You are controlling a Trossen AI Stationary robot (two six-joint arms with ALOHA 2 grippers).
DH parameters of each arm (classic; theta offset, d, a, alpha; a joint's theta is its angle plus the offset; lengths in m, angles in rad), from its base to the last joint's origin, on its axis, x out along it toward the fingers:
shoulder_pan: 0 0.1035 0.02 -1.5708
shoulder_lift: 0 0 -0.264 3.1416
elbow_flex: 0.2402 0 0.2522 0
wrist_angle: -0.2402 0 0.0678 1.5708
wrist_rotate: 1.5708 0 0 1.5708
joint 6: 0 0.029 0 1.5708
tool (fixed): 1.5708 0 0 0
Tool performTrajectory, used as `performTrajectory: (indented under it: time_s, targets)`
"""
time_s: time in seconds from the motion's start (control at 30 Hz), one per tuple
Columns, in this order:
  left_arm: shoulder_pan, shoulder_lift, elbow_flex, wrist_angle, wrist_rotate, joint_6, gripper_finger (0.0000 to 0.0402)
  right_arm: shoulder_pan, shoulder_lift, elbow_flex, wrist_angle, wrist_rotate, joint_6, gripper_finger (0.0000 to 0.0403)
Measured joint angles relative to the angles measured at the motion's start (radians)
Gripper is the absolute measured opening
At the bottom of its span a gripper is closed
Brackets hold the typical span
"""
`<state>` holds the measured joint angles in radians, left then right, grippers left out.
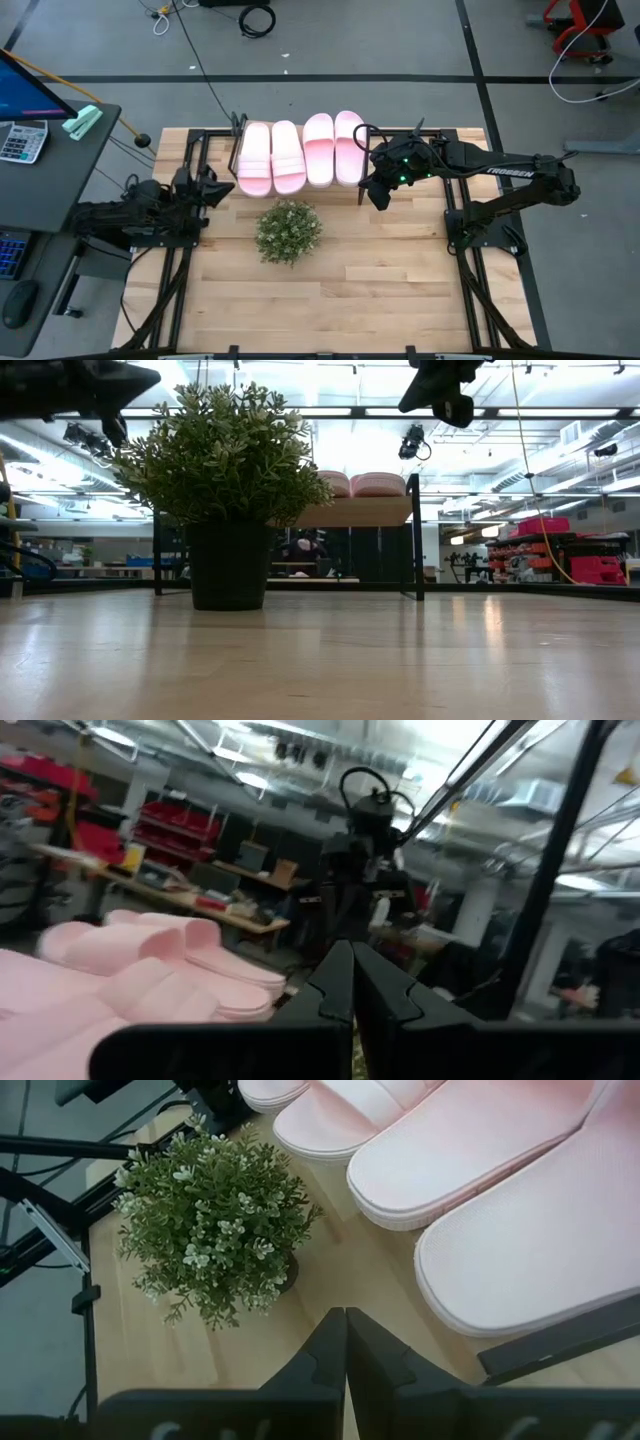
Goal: Pick and place slides into the shelf
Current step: Return to Home Position
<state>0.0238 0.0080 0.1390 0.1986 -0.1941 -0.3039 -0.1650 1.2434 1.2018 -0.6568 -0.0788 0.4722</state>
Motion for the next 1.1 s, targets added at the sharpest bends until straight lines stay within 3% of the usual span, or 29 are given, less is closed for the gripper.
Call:
performTrajectory:
  time_s: [0.13,0.37,0.6,0.93,1.1]
  targets:
    - [0.000,-0.002,-0.076,0.109,0.033,-0.034,0.0005,0.000,0.000,0.000,0.000,0.000,0.009,0.0013]
    - [0.000,-0.002,-0.131,0.117,0.040,-0.052,0.0005,0.000,0.000,0.000,-0.001,0.000,0.007,0.0012]
    - [0.000,0.004,-0.130,0.124,0.050,-0.026,0.0008,0.000,0.000,0.000,-0.013,-0.001,0.005,0.0011]
    - [0.000,0.005,-0.130,0.088,0.166,-0.055,0.0022,0.004,-0.005,-0.003,-0.055,-0.005,-0.004,0.0002]
    - [0.000,0.005,-0.130,0.072,0.166,-0.077,0.0025,0.061,-0.081,-0.123,0.020,0.004,0.032,0.0002]
